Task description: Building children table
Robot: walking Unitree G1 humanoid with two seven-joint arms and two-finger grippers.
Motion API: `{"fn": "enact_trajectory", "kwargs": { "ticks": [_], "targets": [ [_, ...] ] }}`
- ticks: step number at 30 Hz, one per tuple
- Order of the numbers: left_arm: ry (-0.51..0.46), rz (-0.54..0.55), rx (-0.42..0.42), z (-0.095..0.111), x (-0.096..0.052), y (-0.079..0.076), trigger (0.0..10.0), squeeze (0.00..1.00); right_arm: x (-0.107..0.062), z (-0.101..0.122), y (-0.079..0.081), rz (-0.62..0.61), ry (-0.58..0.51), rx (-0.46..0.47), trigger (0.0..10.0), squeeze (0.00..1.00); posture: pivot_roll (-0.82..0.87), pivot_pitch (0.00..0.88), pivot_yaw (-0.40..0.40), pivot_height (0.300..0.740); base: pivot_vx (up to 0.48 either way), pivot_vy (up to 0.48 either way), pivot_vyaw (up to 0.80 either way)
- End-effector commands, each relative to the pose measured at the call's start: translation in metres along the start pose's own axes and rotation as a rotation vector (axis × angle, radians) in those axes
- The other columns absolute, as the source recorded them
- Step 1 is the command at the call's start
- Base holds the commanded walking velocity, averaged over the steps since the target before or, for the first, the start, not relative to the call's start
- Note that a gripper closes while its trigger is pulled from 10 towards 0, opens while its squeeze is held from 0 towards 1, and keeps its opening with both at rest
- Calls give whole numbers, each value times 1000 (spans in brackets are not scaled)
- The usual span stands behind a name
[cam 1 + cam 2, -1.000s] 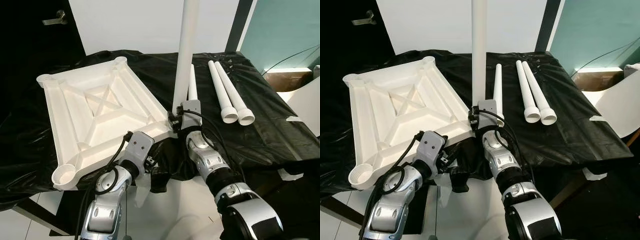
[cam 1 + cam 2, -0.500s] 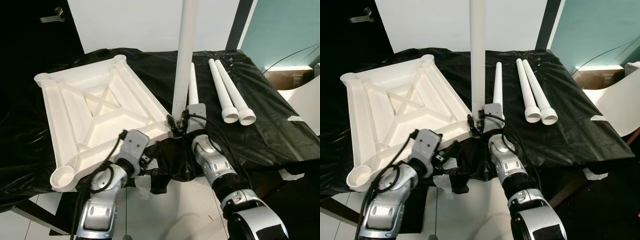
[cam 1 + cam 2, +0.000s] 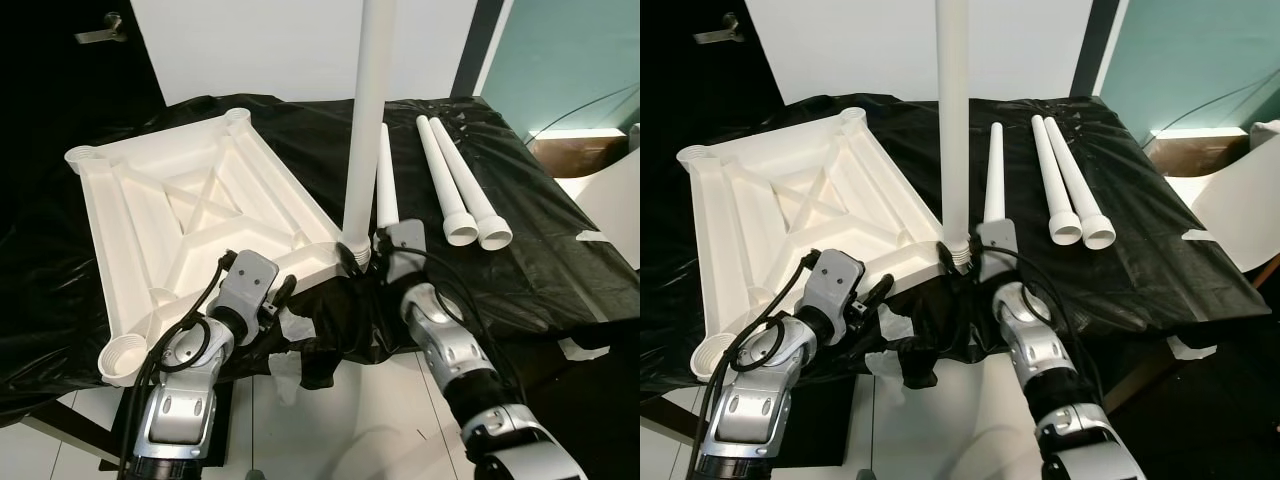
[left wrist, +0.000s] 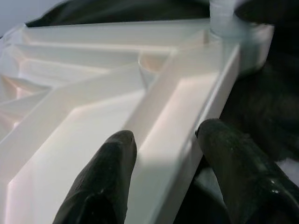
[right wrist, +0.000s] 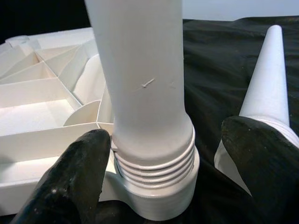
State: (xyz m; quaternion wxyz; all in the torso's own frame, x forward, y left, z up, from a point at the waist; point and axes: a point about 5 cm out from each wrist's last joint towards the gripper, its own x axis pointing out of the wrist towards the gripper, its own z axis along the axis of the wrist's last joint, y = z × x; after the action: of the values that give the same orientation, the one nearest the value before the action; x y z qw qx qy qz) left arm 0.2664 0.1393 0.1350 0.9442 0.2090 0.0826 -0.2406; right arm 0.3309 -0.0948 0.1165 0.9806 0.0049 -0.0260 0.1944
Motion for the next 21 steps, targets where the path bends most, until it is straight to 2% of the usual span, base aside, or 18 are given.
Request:
{"fn": "enact_trajectory", "kwargs": {
  "ticks": [1, 7, 10, 11, 12, 13, 15, 17, 19, 20, 21],
  "targets": [
    [44, -11, 21, -7, 4, -8, 10000, 0, -6, -4, -9, -35, 19, 13, 10000, 0, 72, 0, -1, 740, 0, 0, 0],
    [172, 14, 19, -23, 19, -4, 10000, 0, -12, -5, -10, -68, 15, 21, 10000, 0, 45, 1, 22, 740, 0, 0, 0],
    [172, 14, 19, -23, 19, -4, 10000, 0, -12, -5, -10, -68, 15, 21, 10000, 0, 45, 1, 22, 740, 0, 0, 0],
    [184, 11, 18, -24, 21, -3, 8235, 0, -13, -5, -10, -71, 15, 22, 10000, 0, 45, 1, 22, 740, 0, 0, 0],
    [184, 11, 18, -24, 21, -3, 8235, 0, -13, -5, -10, -71, 15, 22, 10000, 0, 45, 1, 22, 740, 0, 0, 0],
    [212, 15, 16, -27, 23, 0, 7333, 0, -14, -5, -9, -74, 15, 24, 10000, 0, 36, 2, 30, 740, 0, 0, 0],
    [238, 17, 22, -29, 26, 3, 7451, 0, -15, -4, -9, -79, 14, 27, 10000, 0, 34, 2, 33, 740, 0, 0, 0],
    [279, 25, 4, -30, 32, 10, 4471, 0, -16, -3, -9, -89, 10, 29, 10000, 0, 29, 0, 39, 740, 0, 0, 0],
    [289, 26, -8, -30, 34, 11, 4471, 0, -16, -3, -9, -93, 9, 29, 10000, 0, 28, 0, 40, 740, 0, 0, 0],
    [292, 26, -10, -29, 36, 13, 0, 0, -16, -2, -9, -95, 7, 30, 10000, 0, 28, 0, 40, 740, 0, 0, 0],
    [293, 26, -9, -28, 36, 14, 0, 0, -16, -2, -9, -96, 7, 31, 10000, 0, 26, 0, 43, 740, 0, 0, 0]
  ]
}}
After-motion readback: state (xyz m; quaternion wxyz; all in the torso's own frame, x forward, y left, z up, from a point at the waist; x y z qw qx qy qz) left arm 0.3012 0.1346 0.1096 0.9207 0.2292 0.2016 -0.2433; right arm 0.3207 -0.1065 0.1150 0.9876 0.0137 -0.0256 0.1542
